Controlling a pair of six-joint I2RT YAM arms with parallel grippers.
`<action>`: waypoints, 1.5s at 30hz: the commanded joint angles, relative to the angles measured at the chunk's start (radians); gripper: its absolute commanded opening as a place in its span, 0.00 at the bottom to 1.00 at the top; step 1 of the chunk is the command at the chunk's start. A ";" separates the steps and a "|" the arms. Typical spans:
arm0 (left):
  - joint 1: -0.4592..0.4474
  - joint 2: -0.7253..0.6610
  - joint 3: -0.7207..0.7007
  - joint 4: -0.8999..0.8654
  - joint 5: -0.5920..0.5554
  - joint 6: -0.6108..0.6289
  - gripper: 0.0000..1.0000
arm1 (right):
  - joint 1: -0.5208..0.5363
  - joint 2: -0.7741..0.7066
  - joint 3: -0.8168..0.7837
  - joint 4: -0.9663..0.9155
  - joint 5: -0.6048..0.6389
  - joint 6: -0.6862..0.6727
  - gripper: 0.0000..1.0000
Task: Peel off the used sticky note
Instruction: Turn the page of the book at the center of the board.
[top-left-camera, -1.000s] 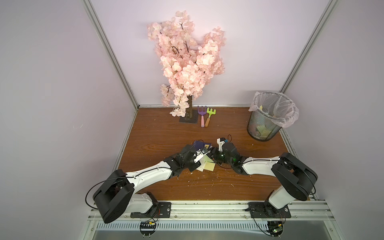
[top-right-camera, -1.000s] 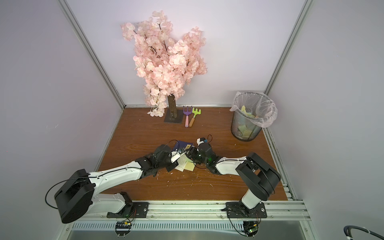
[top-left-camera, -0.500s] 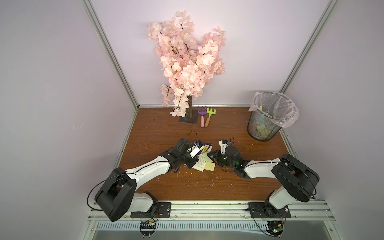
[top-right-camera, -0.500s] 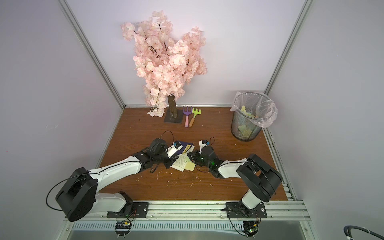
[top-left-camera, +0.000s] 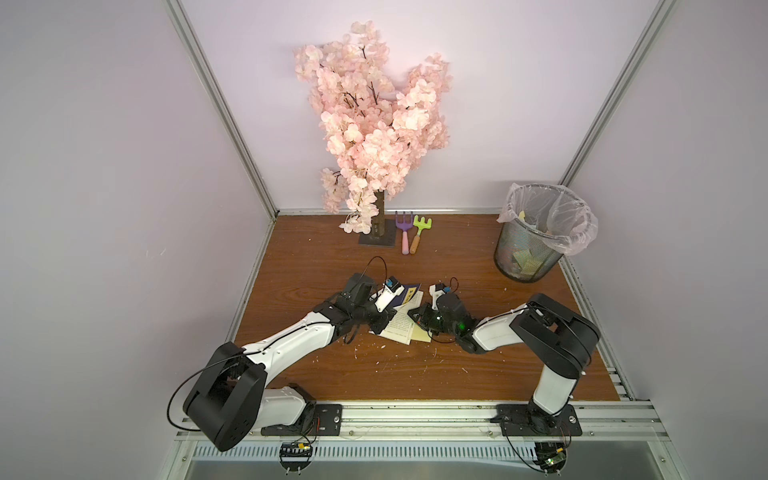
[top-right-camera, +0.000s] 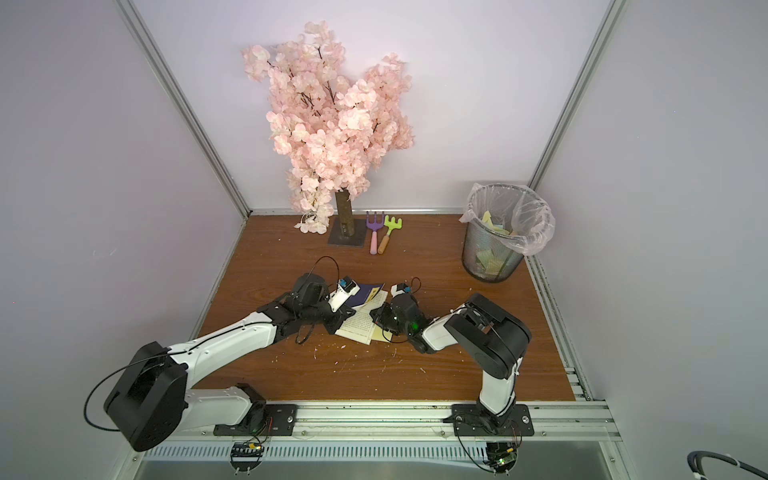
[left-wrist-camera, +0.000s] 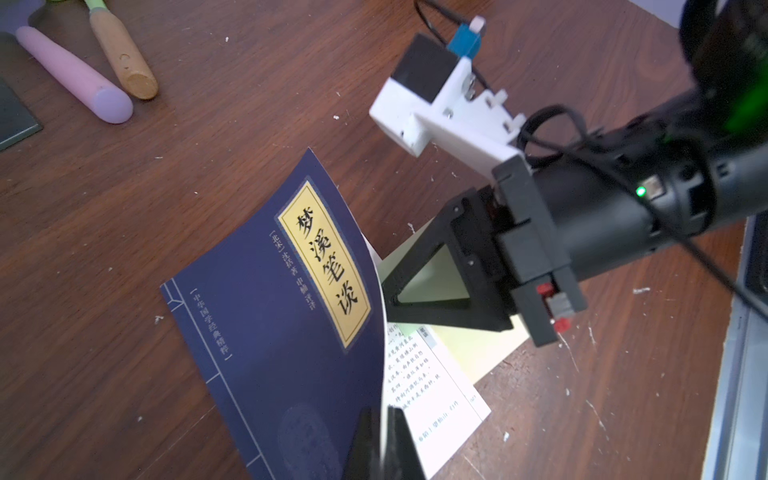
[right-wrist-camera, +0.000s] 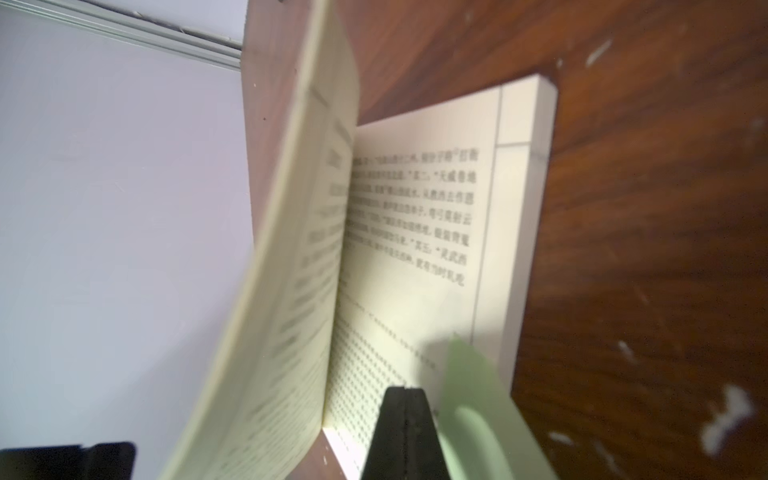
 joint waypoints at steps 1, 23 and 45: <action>0.045 -0.024 -0.011 0.004 0.039 -0.014 0.02 | 0.007 0.038 0.016 0.037 0.023 0.031 0.05; 0.294 -0.007 -0.208 0.193 -0.047 0.006 0.02 | 0.020 -0.054 0.164 -0.212 0.009 -0.129 0.16; 0.303 0.024 -0.200 0.190 -0.043 -0.005 0.02 | -0.092 -0.331 0.016 -0.461 -0.085 -0.353 0.61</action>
